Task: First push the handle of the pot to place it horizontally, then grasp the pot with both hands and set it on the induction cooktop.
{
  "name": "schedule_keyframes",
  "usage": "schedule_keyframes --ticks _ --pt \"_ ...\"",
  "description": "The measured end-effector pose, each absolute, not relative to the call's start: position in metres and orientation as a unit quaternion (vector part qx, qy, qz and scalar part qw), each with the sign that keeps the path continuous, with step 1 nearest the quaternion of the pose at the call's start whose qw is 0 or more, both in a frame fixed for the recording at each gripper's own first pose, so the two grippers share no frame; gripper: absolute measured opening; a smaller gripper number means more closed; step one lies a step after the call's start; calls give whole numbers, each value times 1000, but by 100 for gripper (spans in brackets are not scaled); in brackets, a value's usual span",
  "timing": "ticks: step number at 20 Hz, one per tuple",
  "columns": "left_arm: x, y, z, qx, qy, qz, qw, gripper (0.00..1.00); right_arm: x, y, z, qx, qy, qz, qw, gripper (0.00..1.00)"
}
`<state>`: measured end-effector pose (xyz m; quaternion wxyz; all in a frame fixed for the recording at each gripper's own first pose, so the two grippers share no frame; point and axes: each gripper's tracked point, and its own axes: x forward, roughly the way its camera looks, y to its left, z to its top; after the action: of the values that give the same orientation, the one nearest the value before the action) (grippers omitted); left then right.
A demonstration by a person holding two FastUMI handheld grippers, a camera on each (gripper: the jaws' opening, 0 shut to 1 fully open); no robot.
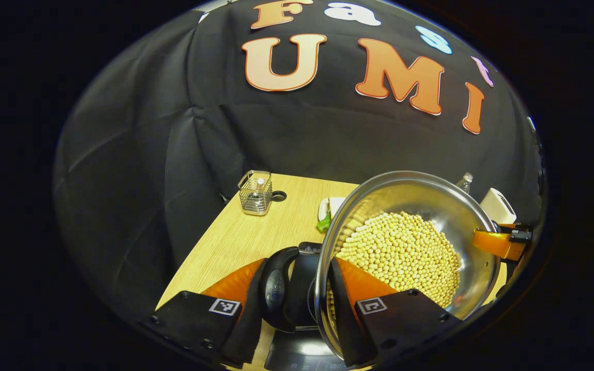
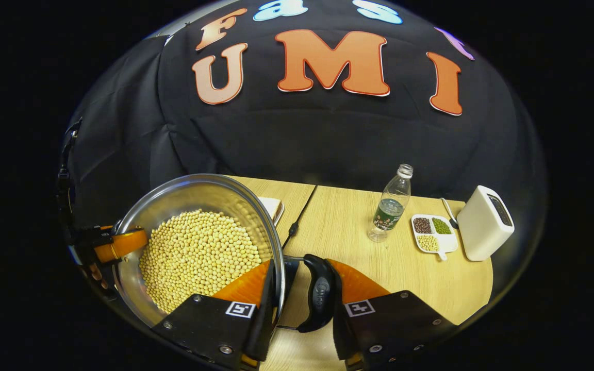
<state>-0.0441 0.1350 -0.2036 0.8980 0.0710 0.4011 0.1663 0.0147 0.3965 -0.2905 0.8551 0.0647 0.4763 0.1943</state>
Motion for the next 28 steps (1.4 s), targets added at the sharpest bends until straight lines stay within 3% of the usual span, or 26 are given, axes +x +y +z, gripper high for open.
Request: schedule_keyframes --ticks 27,28 --pt "-51 134 -206 56 473 182 860 68 14 433 -341 61 547 203 810 49" --pt "-51 133 -207 55 475 182 859 68 15 433 -342 61 550 203 808 45"
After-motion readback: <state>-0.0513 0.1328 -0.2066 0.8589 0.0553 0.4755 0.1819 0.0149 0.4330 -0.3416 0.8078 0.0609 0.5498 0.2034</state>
